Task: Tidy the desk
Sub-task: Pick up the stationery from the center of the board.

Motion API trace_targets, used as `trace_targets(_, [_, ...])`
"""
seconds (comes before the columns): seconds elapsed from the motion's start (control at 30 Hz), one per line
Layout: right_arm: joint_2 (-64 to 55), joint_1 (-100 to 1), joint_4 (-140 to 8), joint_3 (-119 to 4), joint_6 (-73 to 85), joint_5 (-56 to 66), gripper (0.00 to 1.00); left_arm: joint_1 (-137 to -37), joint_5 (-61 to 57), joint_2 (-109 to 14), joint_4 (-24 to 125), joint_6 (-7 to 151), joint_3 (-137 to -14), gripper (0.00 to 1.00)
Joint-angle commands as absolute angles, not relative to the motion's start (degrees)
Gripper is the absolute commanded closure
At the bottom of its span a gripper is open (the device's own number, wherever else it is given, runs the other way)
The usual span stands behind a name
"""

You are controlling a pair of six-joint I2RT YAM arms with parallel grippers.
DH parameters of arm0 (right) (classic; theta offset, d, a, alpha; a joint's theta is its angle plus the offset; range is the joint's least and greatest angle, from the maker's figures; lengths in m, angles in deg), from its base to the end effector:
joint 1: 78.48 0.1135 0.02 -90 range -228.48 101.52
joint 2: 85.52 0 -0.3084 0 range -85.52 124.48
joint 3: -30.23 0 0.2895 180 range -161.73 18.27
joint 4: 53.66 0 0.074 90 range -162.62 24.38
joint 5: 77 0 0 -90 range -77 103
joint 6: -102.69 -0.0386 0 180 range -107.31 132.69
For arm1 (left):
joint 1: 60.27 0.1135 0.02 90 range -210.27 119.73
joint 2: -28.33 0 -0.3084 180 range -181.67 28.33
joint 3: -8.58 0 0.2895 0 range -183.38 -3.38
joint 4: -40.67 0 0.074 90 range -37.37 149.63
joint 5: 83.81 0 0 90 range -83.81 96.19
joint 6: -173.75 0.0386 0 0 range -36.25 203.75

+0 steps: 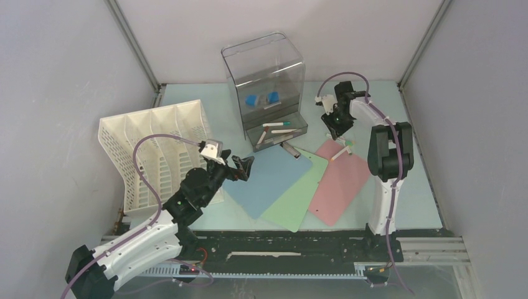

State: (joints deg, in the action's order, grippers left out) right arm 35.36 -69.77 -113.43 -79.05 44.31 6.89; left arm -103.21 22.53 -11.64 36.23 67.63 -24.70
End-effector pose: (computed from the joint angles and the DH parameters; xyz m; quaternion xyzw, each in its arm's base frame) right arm 0.4914 0.0794 0.2135 -0.3478 0.9220 0.0194 0.1689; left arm 0.1407 -0.1161 0.2735 0.0697 0.7169 -0.2490 0.6474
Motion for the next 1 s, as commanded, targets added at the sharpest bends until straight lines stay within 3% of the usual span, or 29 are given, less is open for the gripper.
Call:
trace_targets(0.0, [36.6,-69.8,-113.5,-80.8,45.6,8.6,0.56,-102.6,23.6,-11.2,34.8,66.7,-24.4,0.00])
trace_targets(0.67, [38.4,-69.4,-112.2,-77.7,46.3,10.2,0.72,-102.7,22.8,-11.4,34.2,65.8,-24.1,0.00])
trace_targets(0.97, [37.3,-69.3,-112.2,-77.4,46.3,10.9,1.00,-102.7,21.8,-11.5,33.5,65.0,-24.0,0.00])
